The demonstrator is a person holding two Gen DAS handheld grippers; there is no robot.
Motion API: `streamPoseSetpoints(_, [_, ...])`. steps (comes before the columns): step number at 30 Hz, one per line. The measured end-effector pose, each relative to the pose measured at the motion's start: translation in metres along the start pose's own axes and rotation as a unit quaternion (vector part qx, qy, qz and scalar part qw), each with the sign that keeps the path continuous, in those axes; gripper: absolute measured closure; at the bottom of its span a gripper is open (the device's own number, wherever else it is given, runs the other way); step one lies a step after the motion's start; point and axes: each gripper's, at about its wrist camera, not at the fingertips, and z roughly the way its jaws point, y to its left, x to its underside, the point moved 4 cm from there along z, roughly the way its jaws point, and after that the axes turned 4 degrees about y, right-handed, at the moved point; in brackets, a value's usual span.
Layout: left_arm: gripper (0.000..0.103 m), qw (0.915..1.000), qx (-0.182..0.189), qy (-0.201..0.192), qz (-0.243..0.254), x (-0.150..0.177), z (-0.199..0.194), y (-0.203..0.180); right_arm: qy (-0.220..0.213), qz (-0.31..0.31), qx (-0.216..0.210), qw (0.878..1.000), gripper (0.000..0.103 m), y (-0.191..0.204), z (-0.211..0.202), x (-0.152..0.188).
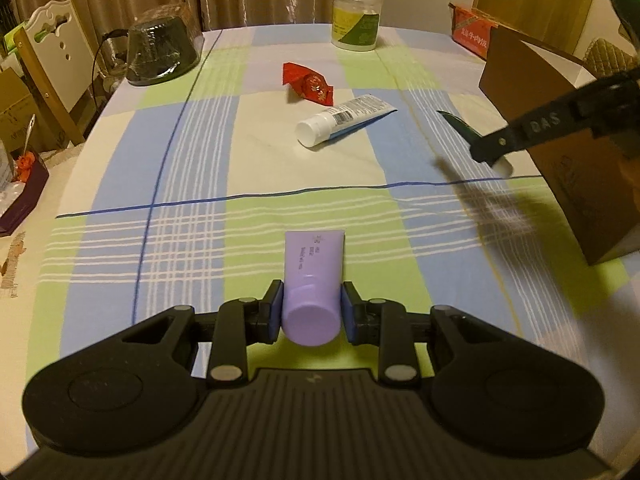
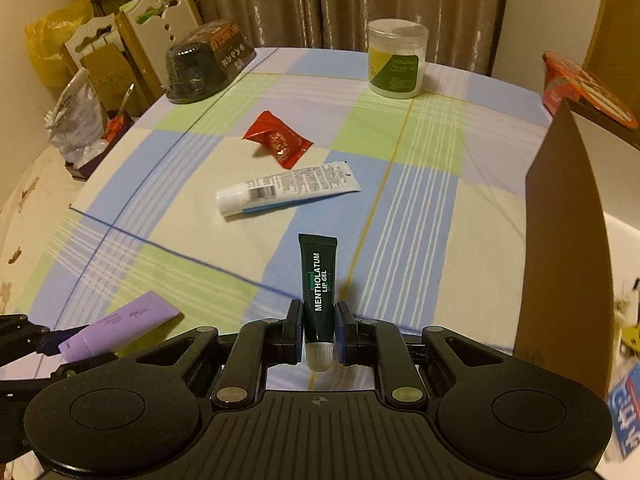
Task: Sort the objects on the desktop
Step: 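Carry the purple tube and green lip gel with both tools over the box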
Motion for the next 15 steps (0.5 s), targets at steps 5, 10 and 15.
streamPoseSetpoints(5, [0.078,1.0,0.003,-0.009,0.002,0.008,-0.014,0.001,-0.009,-0.002,0.001,1.0,0.089,0.009,-0.018,0.009])
streamPoseSetpoints(10, [0.078,0.9998,0.008,-0.019,0.007,0.011,-0.029,0.002,-0.031,-0.005,0.006,1.0,0.089,0.015,-0.041,0.01])
streamPoseSetpoints(15, [0.078,0.9987,0.019,-0.04,0.026,0.003,-0.045,-0.003,-0.057,0.012,0.017,0.998,0.089,0.018,-0.067,0.017])
